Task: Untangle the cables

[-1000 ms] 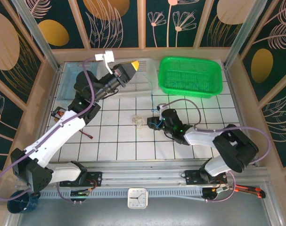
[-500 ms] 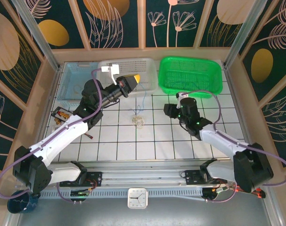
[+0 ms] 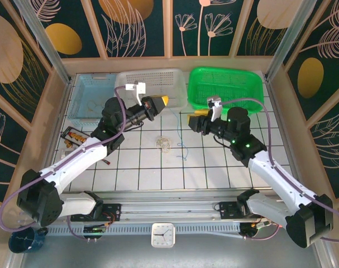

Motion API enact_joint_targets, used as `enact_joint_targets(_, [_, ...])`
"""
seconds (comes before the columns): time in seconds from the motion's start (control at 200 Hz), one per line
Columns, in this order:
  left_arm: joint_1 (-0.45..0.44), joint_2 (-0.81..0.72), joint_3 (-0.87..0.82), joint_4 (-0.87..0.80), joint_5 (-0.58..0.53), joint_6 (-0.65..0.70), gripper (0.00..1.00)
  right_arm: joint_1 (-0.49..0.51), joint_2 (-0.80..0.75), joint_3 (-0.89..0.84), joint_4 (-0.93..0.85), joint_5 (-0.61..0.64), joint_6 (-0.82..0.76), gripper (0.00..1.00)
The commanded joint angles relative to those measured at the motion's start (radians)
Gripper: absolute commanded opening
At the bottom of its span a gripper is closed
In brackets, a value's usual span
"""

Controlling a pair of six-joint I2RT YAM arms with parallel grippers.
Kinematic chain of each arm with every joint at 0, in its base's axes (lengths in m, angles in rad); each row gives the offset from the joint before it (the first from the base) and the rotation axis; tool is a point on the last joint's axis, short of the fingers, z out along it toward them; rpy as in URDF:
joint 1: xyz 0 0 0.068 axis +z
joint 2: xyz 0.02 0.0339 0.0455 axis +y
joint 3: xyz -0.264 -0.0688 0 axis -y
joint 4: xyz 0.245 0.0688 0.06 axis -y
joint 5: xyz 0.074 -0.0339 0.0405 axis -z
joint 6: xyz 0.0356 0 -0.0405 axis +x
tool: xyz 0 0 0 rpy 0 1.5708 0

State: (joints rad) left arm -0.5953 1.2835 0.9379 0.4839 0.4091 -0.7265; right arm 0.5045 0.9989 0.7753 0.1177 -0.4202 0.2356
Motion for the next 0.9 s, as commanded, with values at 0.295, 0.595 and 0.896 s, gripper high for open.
enact_joint_targets(0.295, [-0.007,0.047,-0.015,0.113,0.082,-0.046,0.0,0.109,0.095,0.157,-0.015,-0.105,-0.074,0.55])
enact_joint_targets(0.595, [-0.017,0.056,0.002,0.12,0.094,-0.053,0.0,0.125,0.206,0.211,0.008,-0.1,-0.089,0.54])
enact_joint_targets(0.896, [-0.021,0.059,0.003,0.138,0.097,-0.066,0.0,0.124,0.25,0.226,0.011,-0.089,-0.096,0.02])
